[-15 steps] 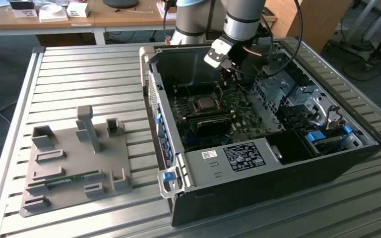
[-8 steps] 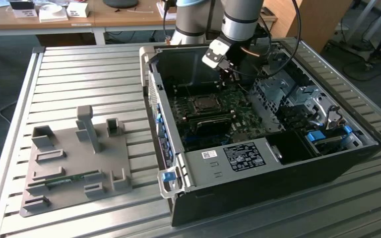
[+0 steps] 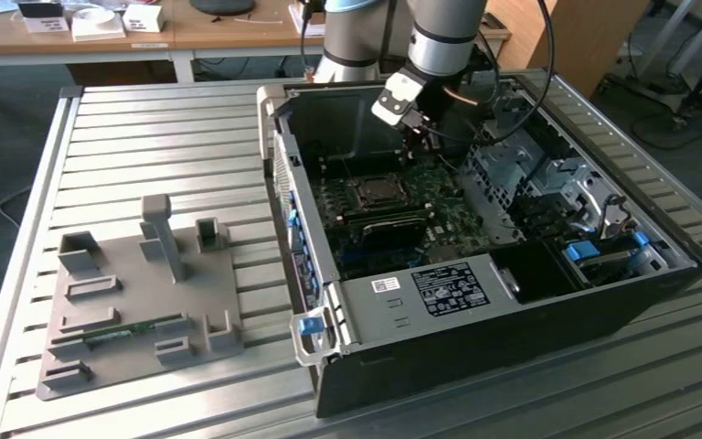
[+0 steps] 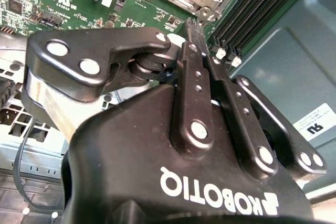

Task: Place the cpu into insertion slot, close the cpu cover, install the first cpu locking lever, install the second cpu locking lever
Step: 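Close the cpu cover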

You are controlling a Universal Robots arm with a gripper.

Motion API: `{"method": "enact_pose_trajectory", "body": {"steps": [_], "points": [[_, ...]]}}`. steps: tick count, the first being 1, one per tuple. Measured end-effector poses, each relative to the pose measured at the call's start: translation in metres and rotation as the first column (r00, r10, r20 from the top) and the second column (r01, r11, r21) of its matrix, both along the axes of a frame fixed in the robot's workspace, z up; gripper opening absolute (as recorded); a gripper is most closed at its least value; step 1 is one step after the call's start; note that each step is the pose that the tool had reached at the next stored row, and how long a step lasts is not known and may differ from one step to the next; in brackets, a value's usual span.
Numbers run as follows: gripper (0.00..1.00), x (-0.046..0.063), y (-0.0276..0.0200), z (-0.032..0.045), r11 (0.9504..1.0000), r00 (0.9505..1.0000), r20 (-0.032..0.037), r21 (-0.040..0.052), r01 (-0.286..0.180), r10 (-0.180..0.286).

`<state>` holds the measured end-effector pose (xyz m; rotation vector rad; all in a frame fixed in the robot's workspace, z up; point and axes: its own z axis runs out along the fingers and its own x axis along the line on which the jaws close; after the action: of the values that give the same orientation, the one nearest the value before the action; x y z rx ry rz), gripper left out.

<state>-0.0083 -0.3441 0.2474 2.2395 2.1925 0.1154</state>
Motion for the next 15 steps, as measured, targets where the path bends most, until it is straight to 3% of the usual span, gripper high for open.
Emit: {"method": "enact_pose_trajectory", "body": {"steps": [2, 10, 15], "points": [[0.11, -0.0001, 0.0000, -0.0001, 1.0000, 1.0000, -0.0080, -0.0003, 0.000, 0.000], [0.11, -0.0004, 0.0000, -0.0002, 1.0000, 1.0000, -0.0095, -0.0001, 0.000, 0.000], [0.11, -0.0080, 0.0000, -0.0008, 1.0000, 1.0000, -0.0094, -0.0001, 0.000, 0.000]]}}
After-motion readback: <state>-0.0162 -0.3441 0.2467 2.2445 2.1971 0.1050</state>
